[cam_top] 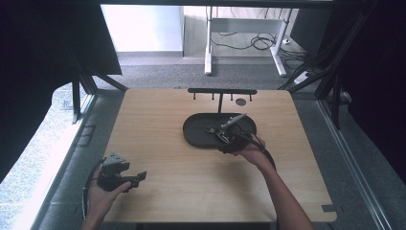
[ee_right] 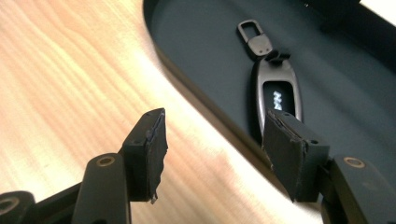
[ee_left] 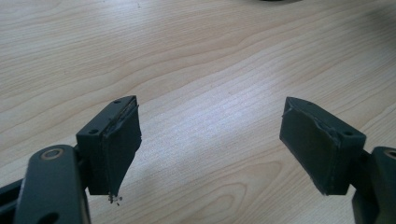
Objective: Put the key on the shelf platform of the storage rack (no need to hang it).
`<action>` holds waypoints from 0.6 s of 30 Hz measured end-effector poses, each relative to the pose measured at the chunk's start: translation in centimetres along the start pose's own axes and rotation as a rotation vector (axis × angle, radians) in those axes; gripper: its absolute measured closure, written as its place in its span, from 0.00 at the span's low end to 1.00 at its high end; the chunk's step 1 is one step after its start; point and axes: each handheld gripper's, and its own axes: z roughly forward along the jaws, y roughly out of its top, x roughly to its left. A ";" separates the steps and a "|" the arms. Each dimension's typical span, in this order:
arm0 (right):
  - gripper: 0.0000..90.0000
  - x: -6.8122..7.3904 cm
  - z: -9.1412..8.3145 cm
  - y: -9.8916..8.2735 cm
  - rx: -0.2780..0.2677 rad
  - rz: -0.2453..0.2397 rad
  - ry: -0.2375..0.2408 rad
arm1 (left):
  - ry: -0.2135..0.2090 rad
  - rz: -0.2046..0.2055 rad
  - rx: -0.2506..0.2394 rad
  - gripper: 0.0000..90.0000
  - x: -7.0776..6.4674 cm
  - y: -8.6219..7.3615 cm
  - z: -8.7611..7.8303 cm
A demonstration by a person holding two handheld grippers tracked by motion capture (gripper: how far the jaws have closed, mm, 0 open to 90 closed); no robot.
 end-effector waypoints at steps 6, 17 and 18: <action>0.45 0.6 -0.6 -1.9 -0.013 0.002 0.016 | 0.000 0.001 -0.002 0.23 -0.1 0.0 0.0; 0.44 2.1 -1.3 -6.8 -0.020 0.010 0.026 | 0.006 0.002 0.003 0.23 -0.3 0.0 0.2; 0.44 2.1 -1.3 -7.2 -0.022 0.014 0.025 | 0.006 0.002 0.003 0.23 -0.3 0.0 0.2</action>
